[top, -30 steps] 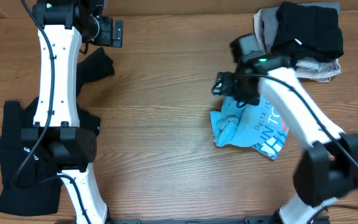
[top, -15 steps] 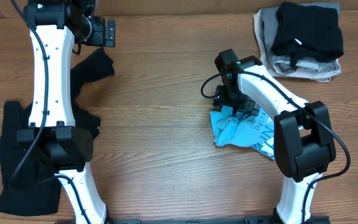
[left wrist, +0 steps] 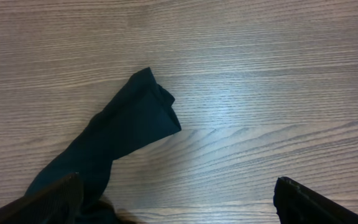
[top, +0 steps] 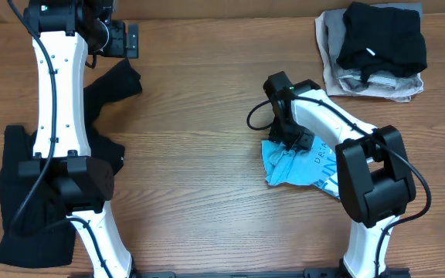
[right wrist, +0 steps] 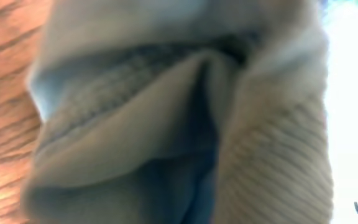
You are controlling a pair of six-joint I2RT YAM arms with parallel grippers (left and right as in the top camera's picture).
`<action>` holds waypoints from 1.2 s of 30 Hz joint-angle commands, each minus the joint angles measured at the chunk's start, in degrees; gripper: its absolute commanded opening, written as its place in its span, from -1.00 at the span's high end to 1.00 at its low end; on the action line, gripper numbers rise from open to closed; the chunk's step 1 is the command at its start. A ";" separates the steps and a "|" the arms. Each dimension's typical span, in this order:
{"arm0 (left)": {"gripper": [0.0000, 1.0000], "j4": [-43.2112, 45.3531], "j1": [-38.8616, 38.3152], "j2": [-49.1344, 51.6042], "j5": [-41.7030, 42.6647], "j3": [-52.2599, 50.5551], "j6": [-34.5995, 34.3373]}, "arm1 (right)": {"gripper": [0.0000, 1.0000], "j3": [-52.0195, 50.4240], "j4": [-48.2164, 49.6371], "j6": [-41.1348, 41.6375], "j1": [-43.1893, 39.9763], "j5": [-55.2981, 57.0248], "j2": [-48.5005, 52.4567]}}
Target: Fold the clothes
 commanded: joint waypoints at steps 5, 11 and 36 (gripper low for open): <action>-1.00 -0.70 0.31 -0.33 0.02 0.94 -0.92 | 0.92 -1.38 1.46 -0.09 0.15 -1.11 0.79; -0.99 -0.70 0.28 -0.33 0.26 0.94 -0.94 | 0.92 6.60 -5.29 -1.62 -1.31 -1.60 -2.08; -1.00 -0.72 0.20 -0.33 0.22 0.94 -0.92 | 0.92 49.22 -24.79 -22.58 -21.57 -4.87 -12.70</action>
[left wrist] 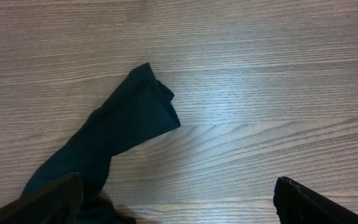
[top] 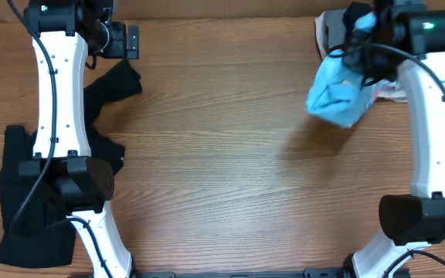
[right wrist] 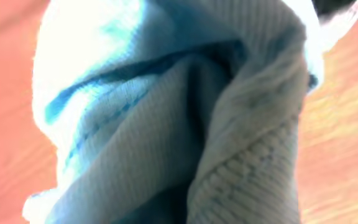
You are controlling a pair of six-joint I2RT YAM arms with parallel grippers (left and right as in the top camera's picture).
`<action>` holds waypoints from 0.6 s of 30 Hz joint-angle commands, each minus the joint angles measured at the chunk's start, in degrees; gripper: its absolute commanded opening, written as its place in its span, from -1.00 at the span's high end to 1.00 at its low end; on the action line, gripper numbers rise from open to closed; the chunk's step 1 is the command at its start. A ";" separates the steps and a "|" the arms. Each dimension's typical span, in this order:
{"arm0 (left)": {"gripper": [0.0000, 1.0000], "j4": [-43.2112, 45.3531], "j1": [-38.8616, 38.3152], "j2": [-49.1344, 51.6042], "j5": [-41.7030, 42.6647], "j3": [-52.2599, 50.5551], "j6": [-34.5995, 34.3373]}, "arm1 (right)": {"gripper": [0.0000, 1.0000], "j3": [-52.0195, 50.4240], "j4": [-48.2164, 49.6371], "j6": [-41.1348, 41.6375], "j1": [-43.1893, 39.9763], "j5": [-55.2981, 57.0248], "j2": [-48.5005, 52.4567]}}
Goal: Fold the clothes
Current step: 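Lift the blue bundle and carry it to the top-right clothes stack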
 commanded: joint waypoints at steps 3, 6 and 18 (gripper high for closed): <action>-1.00 0.22 0.22 -0.33 0.22 0.94 -0.79 | 0.92 9.25 1.49 -13.51 -5.57 7.17 -1.36; -0.99 0.48 0.22 -0.33 0.22 0.94 -0.79 | 0.92 9.62 5.79 -21.86 -7.82 11.13 -1.36; -1.00 1.81 0.22 -0.33 0.24 0.94 -1.18 | 0.92 9.46 27.78 -47.78 -11.06 21.18 3.80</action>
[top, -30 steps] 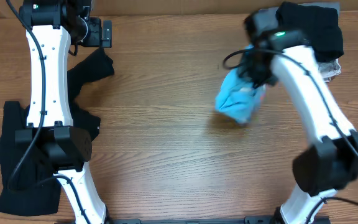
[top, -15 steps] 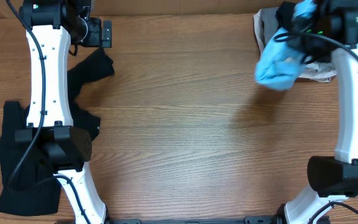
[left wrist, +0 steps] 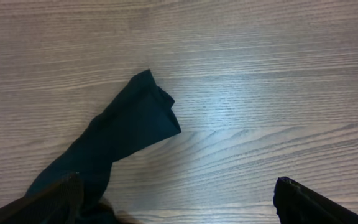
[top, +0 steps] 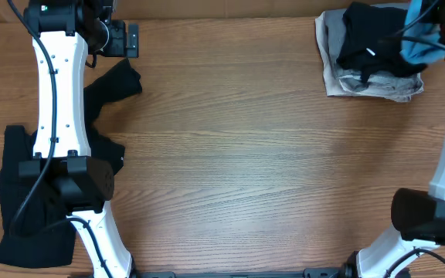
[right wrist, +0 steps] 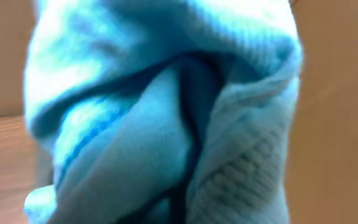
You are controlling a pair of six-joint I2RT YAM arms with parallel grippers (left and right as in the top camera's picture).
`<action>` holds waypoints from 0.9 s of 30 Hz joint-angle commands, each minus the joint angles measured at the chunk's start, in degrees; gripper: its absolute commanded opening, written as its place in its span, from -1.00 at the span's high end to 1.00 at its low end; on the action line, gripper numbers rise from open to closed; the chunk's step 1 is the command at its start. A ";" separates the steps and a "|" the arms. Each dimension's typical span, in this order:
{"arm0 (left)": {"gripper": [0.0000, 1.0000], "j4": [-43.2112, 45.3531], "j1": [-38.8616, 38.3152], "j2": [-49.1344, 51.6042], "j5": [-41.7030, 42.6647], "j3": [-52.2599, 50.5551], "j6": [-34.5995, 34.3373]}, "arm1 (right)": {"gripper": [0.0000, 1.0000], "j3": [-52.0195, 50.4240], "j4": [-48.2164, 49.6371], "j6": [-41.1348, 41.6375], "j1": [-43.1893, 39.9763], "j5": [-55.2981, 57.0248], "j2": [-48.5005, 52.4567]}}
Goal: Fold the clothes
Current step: 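Lift the blue bundle and carry it to the top-right clothes stack, then lower the bundle onto the stack and open the right gripper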
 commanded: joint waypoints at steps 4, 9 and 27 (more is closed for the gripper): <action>-1.00 1.31 0.22 -0.33 0.22 0.94 -2.56 | 0.92 1.57 5.90 -12.35 -2.01 4.50 6.82; -0.99 1.99 0.22 -0.33 0.22 0.94 -2.73 | 0.92 1.57 8.74 -13.38 -3.56 4.44 11.76; -1.00 4.09 0.22 -0.33 0.20 0.94 -3.32 | 0.92 1.57 12.02 -13.27 -1.27 2.25 17.46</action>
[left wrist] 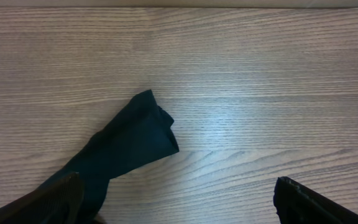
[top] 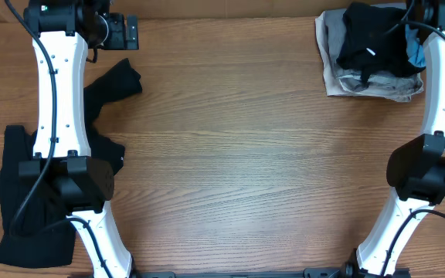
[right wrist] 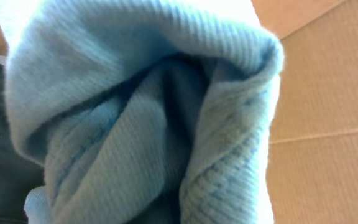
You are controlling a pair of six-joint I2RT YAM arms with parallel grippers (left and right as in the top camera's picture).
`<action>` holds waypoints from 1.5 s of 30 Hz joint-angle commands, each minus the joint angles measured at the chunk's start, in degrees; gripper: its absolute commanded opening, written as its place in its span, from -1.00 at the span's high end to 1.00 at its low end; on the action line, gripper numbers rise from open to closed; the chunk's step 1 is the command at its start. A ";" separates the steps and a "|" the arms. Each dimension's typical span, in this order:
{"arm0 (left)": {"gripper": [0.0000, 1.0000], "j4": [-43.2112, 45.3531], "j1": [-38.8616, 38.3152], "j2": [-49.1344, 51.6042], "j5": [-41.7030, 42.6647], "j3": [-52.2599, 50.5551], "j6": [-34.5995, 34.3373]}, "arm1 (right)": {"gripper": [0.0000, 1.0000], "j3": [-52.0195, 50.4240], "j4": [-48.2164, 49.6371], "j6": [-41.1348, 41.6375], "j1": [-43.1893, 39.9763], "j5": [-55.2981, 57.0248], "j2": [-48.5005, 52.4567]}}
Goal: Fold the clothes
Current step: 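Lower the bundle onto the stack and open the right gripper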
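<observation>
A light blue garment (top: 416,48) shows at the right end of the folded stack (top: 369,77), beside the black piece (top: 377,38) on top. My right gripper (top: 427,19) is shut on it. The blue knit (right wrist: 135,112) fills the right wrist view and hides the fingers. My left gripper (left wrist: 179,208) hangs open at the far left over bare wood, one dark fingertip (left wrist: 55,199) low in each corner of its view. A dark sleeve (left wrist: 132,140) lies just ahead of it, the end of a dark garment (top: 110,85).
A black heap of clothes (top: 22,193) lies at the left edge, partly under the left arm. Brown cardboard (right wrist: 328,93) stands behind the stack at the far right. The wooden table (top: 230,154) is bare between the arms.
The blue garment has gone from over the stack's right end to lower against its right edge, mostly hidden from overhead. The left wrist has shifted slightly; the table's far edge now shows.
My right gripper was down on the crumpled blue garment at the table's middle right. Then it held the garment in the air near the stack, then over the stack's far right end, and now at its right edge. The left gripper stayed open above the dark sleeve.
</observation>
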 commanded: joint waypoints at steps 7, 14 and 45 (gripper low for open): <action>-0.99 0.17 0.20 -0.31 0.20 0.94 -0.72 | 0.92 1.46 0.50 2.25 4.96 -3.74 2.08; -1.00 0.15 0.22 -0.26 0.20 0.94 -0.72 | -1.00 1.22 -1.49 10.16 7.80 -10.32 4.94; -1.00 0.72 0.22 0.33 0.22 0.94 -0.74 | 0.59 -12.13 0.66 27.12 -3.56 -33.00 0.42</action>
